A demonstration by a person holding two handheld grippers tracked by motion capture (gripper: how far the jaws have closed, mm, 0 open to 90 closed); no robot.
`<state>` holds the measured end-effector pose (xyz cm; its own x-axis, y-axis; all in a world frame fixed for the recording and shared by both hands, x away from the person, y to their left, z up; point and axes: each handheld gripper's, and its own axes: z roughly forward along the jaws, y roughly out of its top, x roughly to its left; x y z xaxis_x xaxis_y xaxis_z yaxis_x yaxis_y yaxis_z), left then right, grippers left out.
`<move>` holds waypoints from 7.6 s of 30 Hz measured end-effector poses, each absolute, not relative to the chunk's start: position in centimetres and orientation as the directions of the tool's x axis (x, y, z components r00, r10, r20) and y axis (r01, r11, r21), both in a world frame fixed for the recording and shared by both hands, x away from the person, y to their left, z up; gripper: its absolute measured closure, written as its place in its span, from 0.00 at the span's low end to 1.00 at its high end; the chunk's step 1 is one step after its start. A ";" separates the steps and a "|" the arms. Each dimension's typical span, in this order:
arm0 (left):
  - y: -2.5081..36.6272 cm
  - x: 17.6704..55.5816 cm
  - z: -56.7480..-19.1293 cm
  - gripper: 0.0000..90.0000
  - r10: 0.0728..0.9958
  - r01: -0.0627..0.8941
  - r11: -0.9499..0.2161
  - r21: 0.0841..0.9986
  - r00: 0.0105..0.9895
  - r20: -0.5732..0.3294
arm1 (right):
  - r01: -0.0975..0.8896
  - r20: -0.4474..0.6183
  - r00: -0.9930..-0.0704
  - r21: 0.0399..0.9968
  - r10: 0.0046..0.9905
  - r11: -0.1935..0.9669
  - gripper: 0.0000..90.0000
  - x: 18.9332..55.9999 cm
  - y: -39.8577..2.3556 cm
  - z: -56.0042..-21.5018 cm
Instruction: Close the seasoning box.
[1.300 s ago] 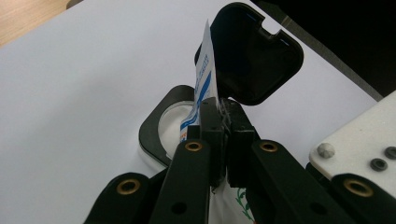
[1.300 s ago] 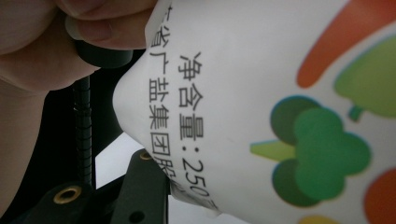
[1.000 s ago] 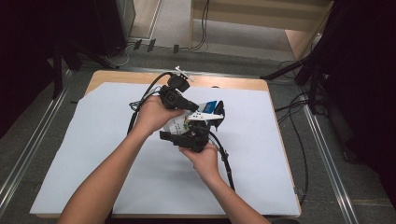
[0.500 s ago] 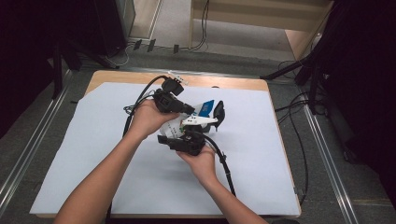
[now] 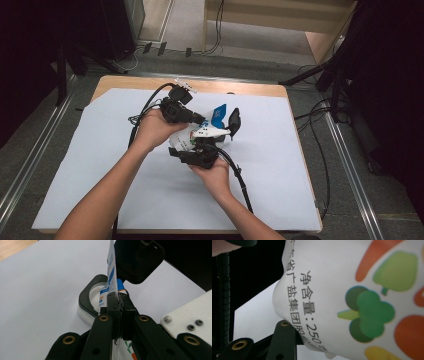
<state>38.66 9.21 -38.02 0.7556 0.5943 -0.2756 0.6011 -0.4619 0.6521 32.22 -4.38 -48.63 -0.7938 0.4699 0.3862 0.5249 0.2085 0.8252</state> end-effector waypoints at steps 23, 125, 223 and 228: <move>10.7 37.8 -37.9 1.00 0.584 0.582 -0.443 0.682 0.764 -0.273 | 0.501 0.339 -0.797 0.834 0.500 0.233 0.65 32.0 -4.3 -49.4; 16.4 33.0 -37.0 0.99 0.428 0.449 -0.467 0.762 0.869 -0.250 | 0.466 0.263 -0.750 0.861 0.607 0.203 0.64 31.5 -7.3 -50.5; 26.6 32.6 -45.5 1.00 0.764 0.604 -0.213 0.768 0.592 -0.254 | 0.527 0.286 -0.727 0.816 0.624 0.240 0.60 31.4 -16.2 -48.5; 26.5 32.1 -45.6 0.99 0.754 0.594 -0.228 0.771 0.609 -0.246 | 0.522 0.281 -0.728 0.818 0.626 0.240 0.60 31.7 -16.1 -48.4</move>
<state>32.09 26.47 -45.63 0.6090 0.7540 -0.2464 0.5945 -0.2282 0.7711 31.70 -16.14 -48.42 -0.7275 0.6257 0.2813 0.5225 0.2396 0.8183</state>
